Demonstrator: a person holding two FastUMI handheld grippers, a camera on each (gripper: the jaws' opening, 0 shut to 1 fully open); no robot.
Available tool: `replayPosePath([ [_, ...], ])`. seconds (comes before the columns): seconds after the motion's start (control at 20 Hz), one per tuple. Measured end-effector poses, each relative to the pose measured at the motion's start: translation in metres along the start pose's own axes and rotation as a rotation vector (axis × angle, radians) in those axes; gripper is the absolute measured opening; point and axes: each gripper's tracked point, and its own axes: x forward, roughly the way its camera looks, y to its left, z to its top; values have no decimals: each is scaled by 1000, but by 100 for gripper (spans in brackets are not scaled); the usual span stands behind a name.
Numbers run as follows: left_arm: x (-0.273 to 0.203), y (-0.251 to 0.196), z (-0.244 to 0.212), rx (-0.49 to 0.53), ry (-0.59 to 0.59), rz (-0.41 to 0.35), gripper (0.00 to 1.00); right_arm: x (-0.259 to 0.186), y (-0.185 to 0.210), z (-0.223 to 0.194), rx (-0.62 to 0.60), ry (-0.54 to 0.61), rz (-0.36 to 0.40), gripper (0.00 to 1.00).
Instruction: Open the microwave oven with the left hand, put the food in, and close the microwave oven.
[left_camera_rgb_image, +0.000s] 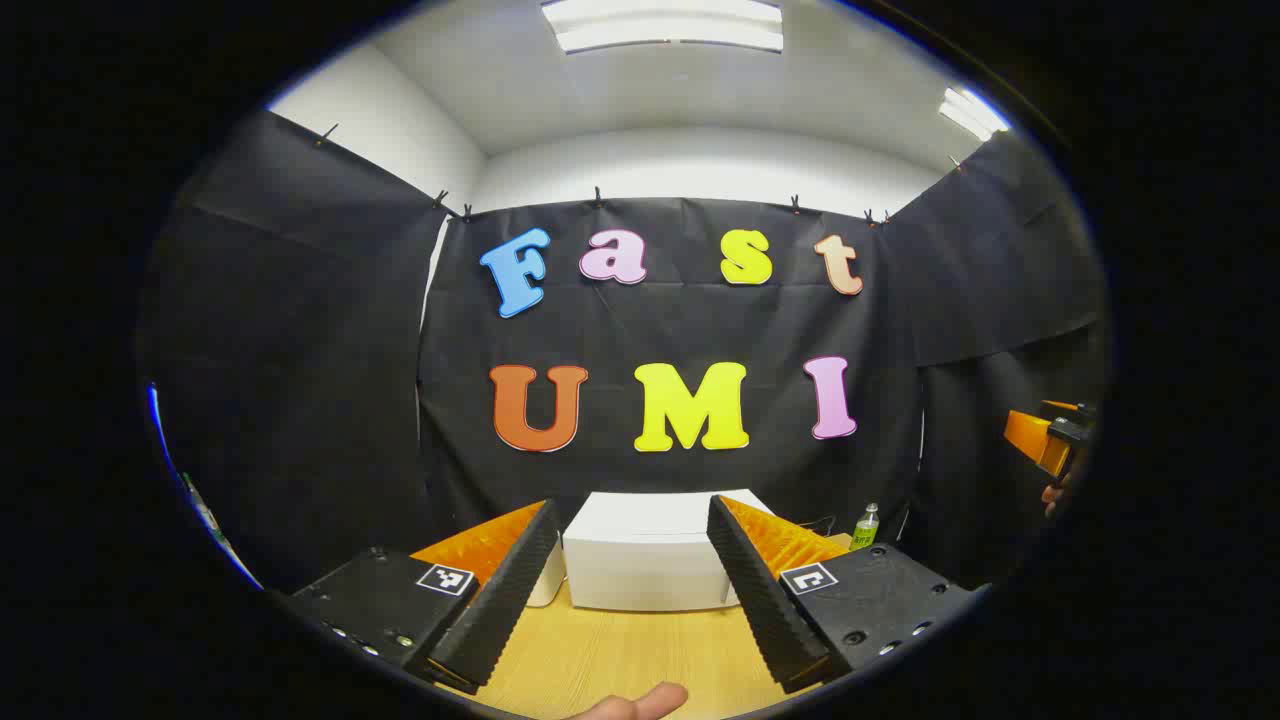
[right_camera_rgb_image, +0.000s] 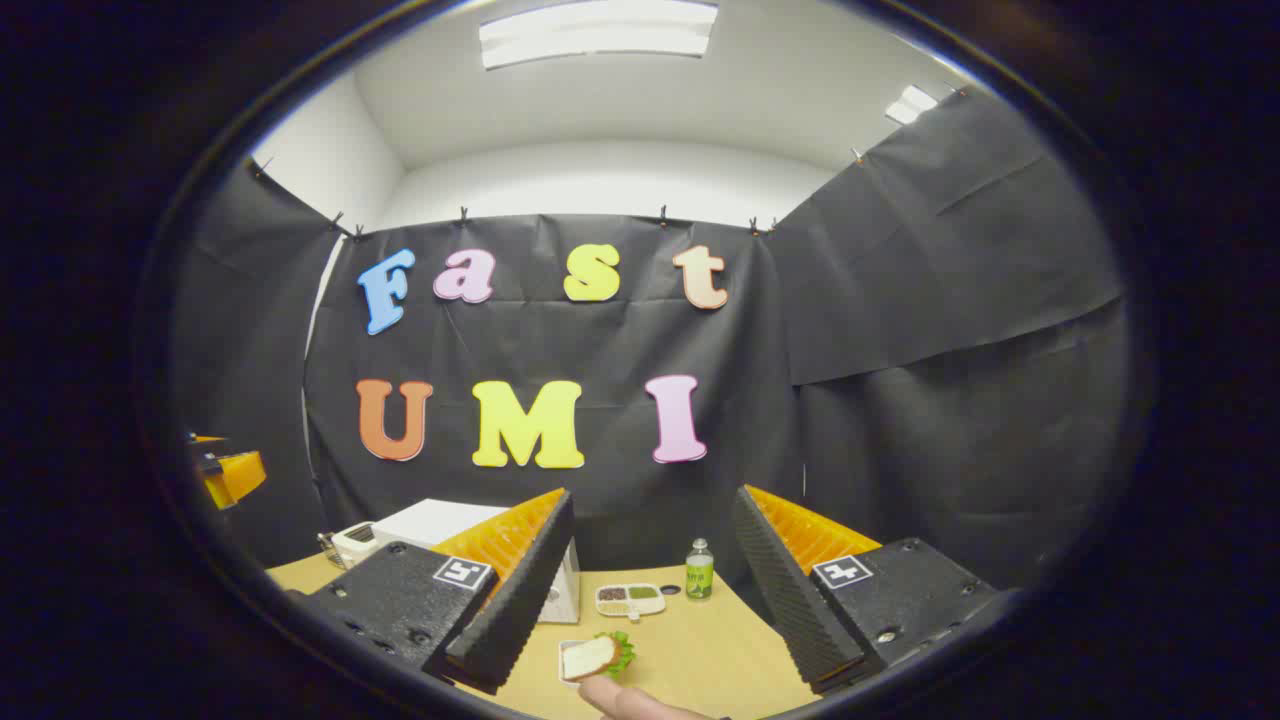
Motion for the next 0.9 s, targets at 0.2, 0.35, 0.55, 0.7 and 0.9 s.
replayPosePath([
  [0.2,-3,1,3,-1,-11,-6,95,3,-2,-5,9,20,13,100],
  [0.35,-4,3,2,-4,-12,-4,95,6,-7,-9,25,33,21,93],
  [0.55,-1,2,2,-18,-20,-8,95,9,-16,-12,22,28,7,100],
  [0.7,7,-2,4,-33,-34,-5,95,10,-22,-12,20,18,-1,100],
  [0.9,37,-15,-4,-91,-35,6,95,14,-30,-18,34,16,4,100],
])
